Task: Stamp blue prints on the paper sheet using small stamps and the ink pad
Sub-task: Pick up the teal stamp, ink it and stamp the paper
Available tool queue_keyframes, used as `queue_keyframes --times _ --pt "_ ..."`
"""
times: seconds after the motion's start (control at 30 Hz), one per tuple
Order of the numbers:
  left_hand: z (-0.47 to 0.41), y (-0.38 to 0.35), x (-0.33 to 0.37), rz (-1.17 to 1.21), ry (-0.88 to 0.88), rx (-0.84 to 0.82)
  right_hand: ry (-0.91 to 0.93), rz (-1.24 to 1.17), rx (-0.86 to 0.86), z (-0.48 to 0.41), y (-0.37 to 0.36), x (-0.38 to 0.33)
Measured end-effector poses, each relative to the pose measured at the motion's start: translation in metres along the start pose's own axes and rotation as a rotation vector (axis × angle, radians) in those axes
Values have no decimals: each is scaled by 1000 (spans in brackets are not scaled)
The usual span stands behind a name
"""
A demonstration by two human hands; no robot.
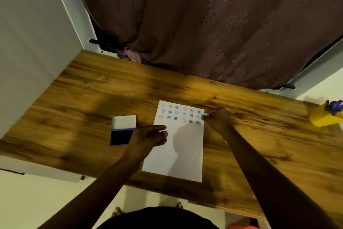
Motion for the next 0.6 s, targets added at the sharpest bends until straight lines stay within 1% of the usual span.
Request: queue_keyframes --times 0.07,0.1,0.13,0.2,0.27,0.33,0.43,0.6 --pt "0 -4 0 9 -13 -15 -53 -387 89 16 15 6" --pt "1 -7 0 14 -18 -24 -80 -565 93 27 21 7" --pt "0 -11 -1 14 -21 -39 -96 -694 71 39 27 10" --pt "0 -22 -3 1 -21 -71 -86 -811 -11 65 32 14" --pt "0 -33 -4 9 -11 -98 -39 -853 -71 91 32 19" --pt "1 -45 -3 12 -25 -153 -7 -836 -89 113 29 25" --pt "3 -63 -1 -9 -61 -251 37 -777 -89 135 23 32" --pt "6 -88 -3 -84 -68 -357 125 -674 -79 152 22 43"
Point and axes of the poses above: each hand's wrist, its own z-axis away from the middle knuckle, its own y-axis out of the back of the hand, x = y × z, the point moved 1 cm from there along -z, towards the middle knuckle, and after that the axes turned 3 degrees about -z, right-handed, at the moved point
